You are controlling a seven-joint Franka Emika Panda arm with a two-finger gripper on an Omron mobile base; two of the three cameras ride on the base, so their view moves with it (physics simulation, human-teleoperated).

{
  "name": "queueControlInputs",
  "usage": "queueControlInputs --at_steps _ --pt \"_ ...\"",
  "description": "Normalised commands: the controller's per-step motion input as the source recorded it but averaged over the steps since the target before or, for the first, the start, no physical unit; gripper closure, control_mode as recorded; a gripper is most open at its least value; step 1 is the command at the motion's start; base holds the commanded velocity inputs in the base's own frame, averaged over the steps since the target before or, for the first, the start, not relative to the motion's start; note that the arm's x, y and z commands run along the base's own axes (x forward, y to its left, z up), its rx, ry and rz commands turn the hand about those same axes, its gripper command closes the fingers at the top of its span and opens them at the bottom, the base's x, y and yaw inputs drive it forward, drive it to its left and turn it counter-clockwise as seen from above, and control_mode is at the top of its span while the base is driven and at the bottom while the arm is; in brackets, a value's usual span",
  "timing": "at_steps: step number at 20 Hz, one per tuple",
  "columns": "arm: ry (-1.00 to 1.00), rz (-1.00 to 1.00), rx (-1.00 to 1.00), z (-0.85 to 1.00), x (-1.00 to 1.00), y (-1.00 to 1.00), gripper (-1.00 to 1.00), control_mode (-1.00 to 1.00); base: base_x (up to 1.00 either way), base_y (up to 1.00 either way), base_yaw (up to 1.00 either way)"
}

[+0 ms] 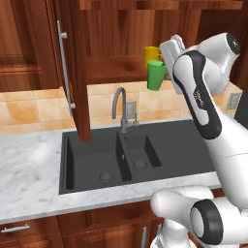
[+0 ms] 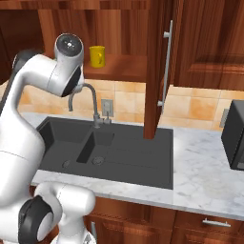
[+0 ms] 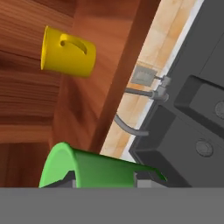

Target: There is a tray on the dining counter. Grab the cup, mug, and pitcher and place them on the tray. The pitcher may be placed next to the tray if it cannot fit the tray.

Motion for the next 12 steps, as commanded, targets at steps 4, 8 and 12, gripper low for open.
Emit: queueControlInputs --at_steps 4,8,12 --pt "0.01 0.0 -0.08 -0.01 -0.62 -0.19 1.0 -1.0 0.0 0.0 0.0" --pt "0.0 0.0 -0.01 0.0 -0.54 -0.36 1.0 -1.0 0.0 0.0 0.0" --pt "0.0 0.0 0.0 0.0 -0.44 -0.24 1.0 -1.0 0.0 0.0 0.0"
